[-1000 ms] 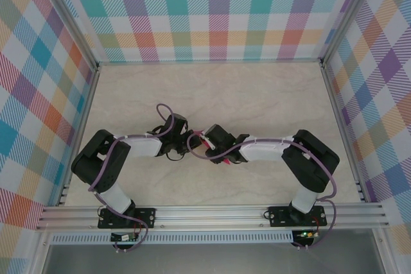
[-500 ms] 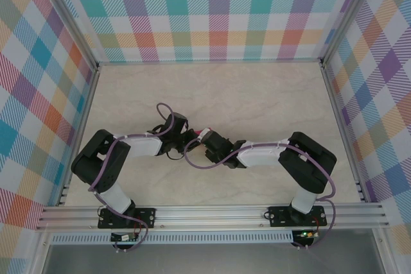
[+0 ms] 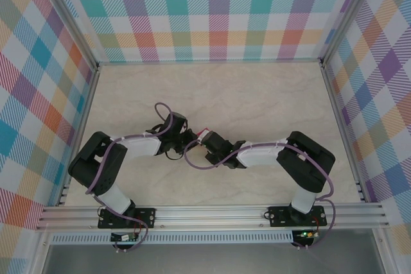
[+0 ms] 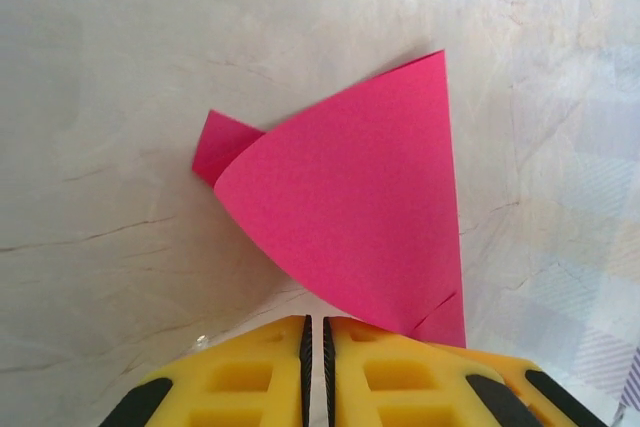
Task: Fold a paper plane with a square sheet of paper (pick it up from the middle)
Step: Fold the wing for the fifth time at the center of the table.
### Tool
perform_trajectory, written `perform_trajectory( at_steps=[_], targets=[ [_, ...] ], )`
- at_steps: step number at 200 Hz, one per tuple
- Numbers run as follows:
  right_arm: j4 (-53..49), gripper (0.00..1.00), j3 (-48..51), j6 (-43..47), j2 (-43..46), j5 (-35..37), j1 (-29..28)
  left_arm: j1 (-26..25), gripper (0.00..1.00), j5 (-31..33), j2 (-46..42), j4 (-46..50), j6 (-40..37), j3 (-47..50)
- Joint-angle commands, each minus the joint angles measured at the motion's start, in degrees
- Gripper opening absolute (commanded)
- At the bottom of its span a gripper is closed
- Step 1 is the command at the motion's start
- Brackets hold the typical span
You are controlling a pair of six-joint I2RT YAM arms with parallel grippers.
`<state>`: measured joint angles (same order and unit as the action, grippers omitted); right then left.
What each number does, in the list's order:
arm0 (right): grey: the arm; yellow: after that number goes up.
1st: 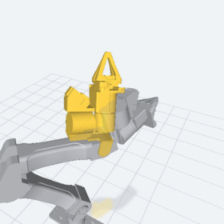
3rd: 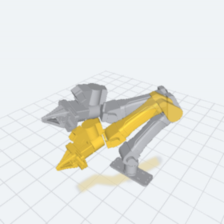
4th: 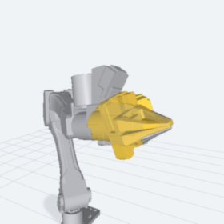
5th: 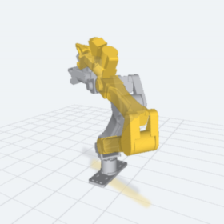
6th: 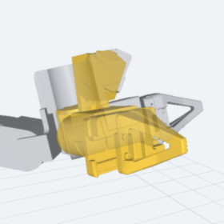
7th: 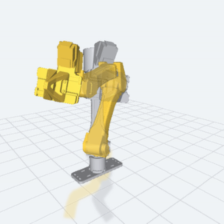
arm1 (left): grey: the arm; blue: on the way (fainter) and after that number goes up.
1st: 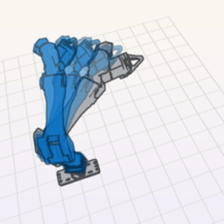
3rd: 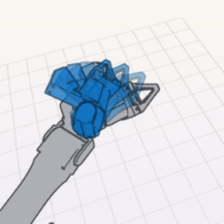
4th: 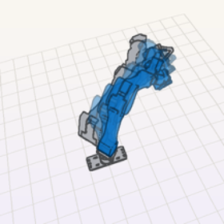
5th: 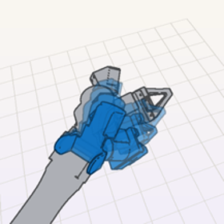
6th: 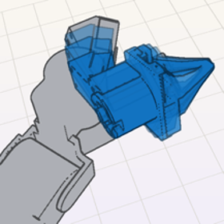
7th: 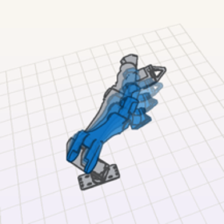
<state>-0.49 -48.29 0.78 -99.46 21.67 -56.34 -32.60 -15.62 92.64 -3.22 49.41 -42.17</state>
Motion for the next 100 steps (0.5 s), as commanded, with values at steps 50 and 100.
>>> perform_trajectory(
  at_steps=[50,100],
  targets=[
    [1.2,0.06,1.3,-8.1,2.5,-23.7,6.5,-0.3,0.14,4.5,-6.1,3.9,-1.8,0.6],
    [2.9,0.05,1.3,-13.0,1.3,-35.3,11.6,-0.3,0.14,1.8,-6.7,-0.3,-1.4,2.4]
  ],
)
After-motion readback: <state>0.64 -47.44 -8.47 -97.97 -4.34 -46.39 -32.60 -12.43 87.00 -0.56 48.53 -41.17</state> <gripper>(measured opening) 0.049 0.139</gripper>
